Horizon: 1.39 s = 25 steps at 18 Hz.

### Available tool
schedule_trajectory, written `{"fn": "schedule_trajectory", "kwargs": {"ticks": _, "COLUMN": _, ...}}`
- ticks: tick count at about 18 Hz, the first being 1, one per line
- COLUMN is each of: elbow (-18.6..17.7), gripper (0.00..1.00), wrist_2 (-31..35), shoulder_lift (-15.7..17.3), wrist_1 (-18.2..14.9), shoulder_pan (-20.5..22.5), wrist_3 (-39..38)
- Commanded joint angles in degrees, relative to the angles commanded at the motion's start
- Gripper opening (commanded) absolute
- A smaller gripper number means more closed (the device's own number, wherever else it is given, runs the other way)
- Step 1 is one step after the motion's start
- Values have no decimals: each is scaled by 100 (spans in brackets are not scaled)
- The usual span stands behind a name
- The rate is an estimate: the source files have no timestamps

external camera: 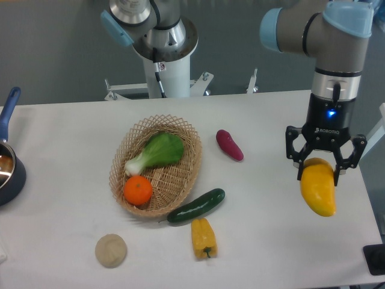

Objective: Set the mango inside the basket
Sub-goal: 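Lift the held yellow mango with the gripper, then carry the yellow mango over the wicker basket and lower it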

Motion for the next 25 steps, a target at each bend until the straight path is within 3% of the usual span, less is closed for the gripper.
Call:
{"fn": "schedule_trajectory", "kwargs": {"ticks": 5, "elbow": -491, "gripper": 25, "wrist_2": 315, "shoulder_lift": 254, "wrist_1": 9, "shoulder_pan": -183, "wrist_3": -132}}
{"fn": "schedule_trajectory", "kwargs": {"ticks": 11, "elbow": -1555, "gripper": 25, "wrist_2": 686, "shoulder_lift": 799, "wrist_1": -9, "shoulder_pan": -711, "wrist_3": -176}}
{"fn": "schedule_trajectory", "kwargs": {"ticks": 15, "elbow": -2082, "gripper": 25, "wrist_2": 686, "shoulder_lift": 1028, "wrist_1": -9, "shoulder_pan": -1089, "wrist_3": -745}}
{"fn": "schedule_trajectory", "kwargs": {"ticks": 19, "elbow": -2206, "gripper": 25, "wrist_2": 686, "shoulder_lift": 968, "wrist_1": -9, "shoulder_pan": -1589, "wrist_3": -1247}}
{"fn": "schedule_trajectory", "kwargs": {"ticks": 25, "elbow": -2532, "gripper": 26, "wrist_2": 1019, "shoulder_lift": 713, "wrist_1": 26, "shoulder_pan": -2082, "wrist_3": -1082}}
